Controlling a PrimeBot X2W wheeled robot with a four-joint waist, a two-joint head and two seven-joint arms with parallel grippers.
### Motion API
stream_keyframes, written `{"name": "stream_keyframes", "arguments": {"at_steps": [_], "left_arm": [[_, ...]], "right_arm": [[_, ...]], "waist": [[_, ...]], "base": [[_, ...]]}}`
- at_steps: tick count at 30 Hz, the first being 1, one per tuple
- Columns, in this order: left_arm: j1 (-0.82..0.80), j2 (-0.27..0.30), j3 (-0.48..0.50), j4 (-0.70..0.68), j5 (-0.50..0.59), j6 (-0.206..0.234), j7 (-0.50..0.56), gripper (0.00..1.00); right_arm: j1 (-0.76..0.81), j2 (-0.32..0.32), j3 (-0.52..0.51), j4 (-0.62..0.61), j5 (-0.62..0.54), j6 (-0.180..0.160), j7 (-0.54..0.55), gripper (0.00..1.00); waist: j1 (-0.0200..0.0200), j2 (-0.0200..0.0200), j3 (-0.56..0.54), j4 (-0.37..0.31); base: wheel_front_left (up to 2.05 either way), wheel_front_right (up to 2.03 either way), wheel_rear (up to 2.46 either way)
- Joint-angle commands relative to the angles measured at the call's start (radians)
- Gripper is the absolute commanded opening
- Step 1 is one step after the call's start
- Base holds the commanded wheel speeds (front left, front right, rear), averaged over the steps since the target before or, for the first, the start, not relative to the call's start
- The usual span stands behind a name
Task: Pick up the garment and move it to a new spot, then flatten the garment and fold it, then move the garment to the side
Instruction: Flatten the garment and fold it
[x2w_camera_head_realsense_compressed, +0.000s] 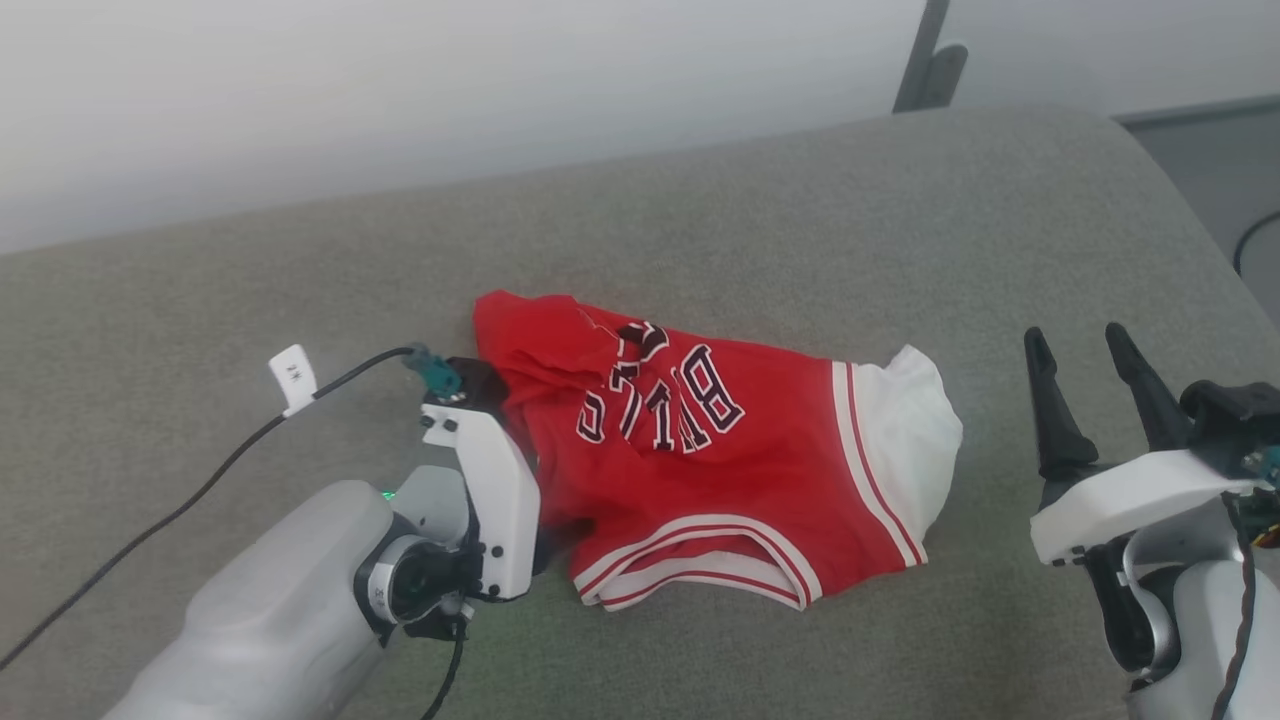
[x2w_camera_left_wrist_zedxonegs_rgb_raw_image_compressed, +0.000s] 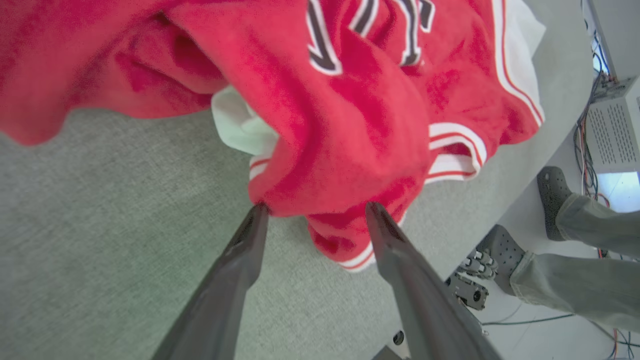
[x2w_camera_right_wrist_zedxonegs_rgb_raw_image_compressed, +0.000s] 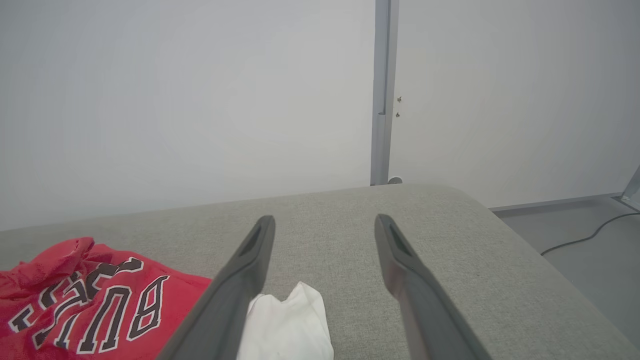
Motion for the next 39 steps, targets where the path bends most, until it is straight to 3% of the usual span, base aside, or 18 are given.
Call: {"name": "stream_keyframes", "arguments": {"at_steps": [1, 7, 8, 9, 10, 14, 20, 24, 34, 39], "left_arm": [[0.015, -0.003, 0.009, 0.013, 0.003, 0.004, -0.013, 1.00], [0.013, -0.048, 0.030, 0.154, -0.005, -0.012, -0.084, 1.00], [0.012, -0.055, 0.032, 0.183, -0.008, -0.015, -0.089, 0.84], [0.009, -0.060, 0.027, 0.207, -0.005, -0.023, -0.092, 0.20], [0.005, -0.068, 0.023, 0.231, 0.000, -0.032, -0.098, 0.00], [-0.010, -0.089, 0.022, 0.303, -0.005, -0.062, -0.108, 0.00], [-0.042, -0.051, 0.033, 0.357, 0.006, -0.089, -0.124, 0.00], [-0.044, -0.004, 0.046, 0.365, 0.013, -0.088, -0.137, 0.00], [0.015, 0.171, 0.092, 0.373, 0.001, -0.038, -0.153, 0.00], [0.038, 0.208, 0.137, 0.351, -0.053, -0.045, -0.164, 0.00]], "right_arm": [[-0.009, -0.002, 0.000, -0.002, -0.003, 0.000, -0.002, 1.00], [-0.026, -0.003, 0.000, 0.007, -0.003, 0.000, -0.012, 1.00], [-0.027, -0.003, -0.001, 0.009, -0.005, 0.000, -0.013, 1.00], [-0.030, -0.003, -0.002, 0.011, -0.006, 0.000, -0.015, 1.00], [-0.032, -0.004, -0.003, 0.013, -0.007, 0.000, -0.016, 1.00], [-0.032, -0.005, -0.011, 0.018, -0.012, 0.000, -0.019, 1.00], [-0.020, -0.007, -0.028, 0.023, -0.016, 0.000, -0.020, 1.00], [-0.005, -0.005, -0.042, 0.020, -0.022, 0.000, -0.014, 1.00], [0.019, -0.006, -0.043, 0.013, -0.024, 0.000, 0.002, 1.00], [0.035, -0.005, -0.045, 0.010, -0.026, 0.000, 0.006, 1.00]], "waist": [[0.0000, -0.0001, 0.016, -0.010], [0.0000, -0.0001, 0.044, -0.019], [0.0000, -0.0001, 0.047, -0.019], [0.0000, -0.0001, 0.049, -0.018], [0.0000, -0.0001, 0.051, -0.017], [0.0000, -0.0001, 0.050, -0.005], [0.0000, -0.0001, 0.033, 0.027], [0.0000, -0.0001, 0.014, 0.055], [0.0000, -0.0001, -0.023, 0.106], [0.0000, -0.0001, -0.038, 0.117]], "base": [[0.00, 0.00, 0.00], [0.00, 0.00, 0.00], [0.00, 0.00, 0.00], [0.00, 0.00, 0.00], [0.00, 0.00, 0.00], [0.00, 0.00, 0.00], [0.00, 0.00, 0.00], [0.00, 0.00, 0.00], [0.00, 0.00, 0.00], [0.00, 0.00, 0.00]]}}
